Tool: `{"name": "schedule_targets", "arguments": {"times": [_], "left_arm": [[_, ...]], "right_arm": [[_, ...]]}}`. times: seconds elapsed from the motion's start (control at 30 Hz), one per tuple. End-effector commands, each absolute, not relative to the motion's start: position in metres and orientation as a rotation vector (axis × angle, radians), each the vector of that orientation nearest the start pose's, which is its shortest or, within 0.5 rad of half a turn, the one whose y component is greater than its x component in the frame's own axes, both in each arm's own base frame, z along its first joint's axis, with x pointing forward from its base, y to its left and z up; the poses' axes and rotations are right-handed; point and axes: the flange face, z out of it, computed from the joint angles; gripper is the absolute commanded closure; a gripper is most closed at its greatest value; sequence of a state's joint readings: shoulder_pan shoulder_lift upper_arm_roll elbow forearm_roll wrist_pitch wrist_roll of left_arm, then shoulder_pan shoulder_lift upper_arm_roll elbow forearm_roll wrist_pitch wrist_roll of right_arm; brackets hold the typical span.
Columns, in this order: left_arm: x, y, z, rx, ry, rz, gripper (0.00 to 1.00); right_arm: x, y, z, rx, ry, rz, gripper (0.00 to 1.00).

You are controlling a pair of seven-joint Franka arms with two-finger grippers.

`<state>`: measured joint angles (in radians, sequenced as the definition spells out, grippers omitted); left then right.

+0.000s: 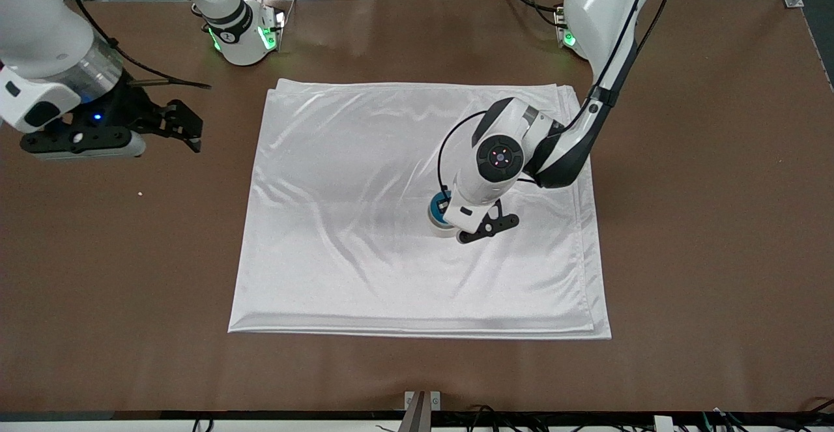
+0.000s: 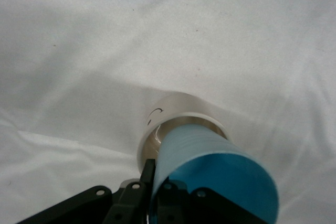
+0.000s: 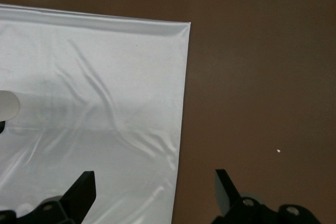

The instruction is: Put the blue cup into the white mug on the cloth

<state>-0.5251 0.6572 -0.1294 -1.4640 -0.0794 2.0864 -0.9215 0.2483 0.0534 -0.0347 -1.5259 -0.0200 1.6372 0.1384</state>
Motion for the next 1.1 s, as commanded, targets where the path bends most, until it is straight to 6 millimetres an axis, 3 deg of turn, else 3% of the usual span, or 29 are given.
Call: {"name": "schedule_targets", "arguments": {"times": [0.0, 0.2, 0.27, 0.33, 0.43, 0.47, 0.7, 0.83, 0.97, 1.07], "left_arm": [[0.574, -0.43, 0.29, -3.189, -0.556, 0.212, 1.0], [0.574, -0.43, 0.286, -3.187, -0.555, 0.216, 0.99], [0.573, -0.431, 0.286, -3.187, -0.559, 0.219, 0.88], [0.573, -0.431, 0.286, -3.189, -0.561, 0.218, 0.64], [0.574, -0.43, 0.286, -3.191, -0.552, 0.218, 0.08], [0.573, -0.431, 0.286, -3.192, -0.546, 0.217, 0.0], [0.575, -0.43, 0.295, -3.197, -0.56, 0.202, 0.0], [0.579, -0.425, 0.308, -3.204, -0.565, 0.167, 0.0], [0.587, -0.414, 0.324, -3.209, -0.58, 0.131, 0.0], [0.602, -0.391, 0.332, -3.198, -0.6, 0.098, 0.0]], "right_arm": [[0.566, 0.094, 0.6, -3.152, -0.143, -0.059, 0.0], [0.569, 0.092, 0.588, -3.154, -0.144, -0.064, 0.0], [0.569, 0.092, 0.587, -3.154, -0.144, -0.064, 0.0], [0.569, 0.092, 0.587, -3.154, -0.144, -0.064, 0.0], [0.569, 0.092, 0.587, -3.154, -0.142, -0.062, 0.0], [0.569, 0.092, 0.587, -3.154, -0.144, -0.059, 0.0], [0.573, 0.064, 0.587, -3.157, -0.081, -0.056, 0.0], [0.574, 0.052, 0.587, -3.157, -0.142, -0.06, 0.0], [0.575, 0.052, 0.587, -3.156, -0.147, -0.06, 0.0], [0.577, 0.051, 0.589, -3.156, -0.147, -0.069, 0.0]]}}
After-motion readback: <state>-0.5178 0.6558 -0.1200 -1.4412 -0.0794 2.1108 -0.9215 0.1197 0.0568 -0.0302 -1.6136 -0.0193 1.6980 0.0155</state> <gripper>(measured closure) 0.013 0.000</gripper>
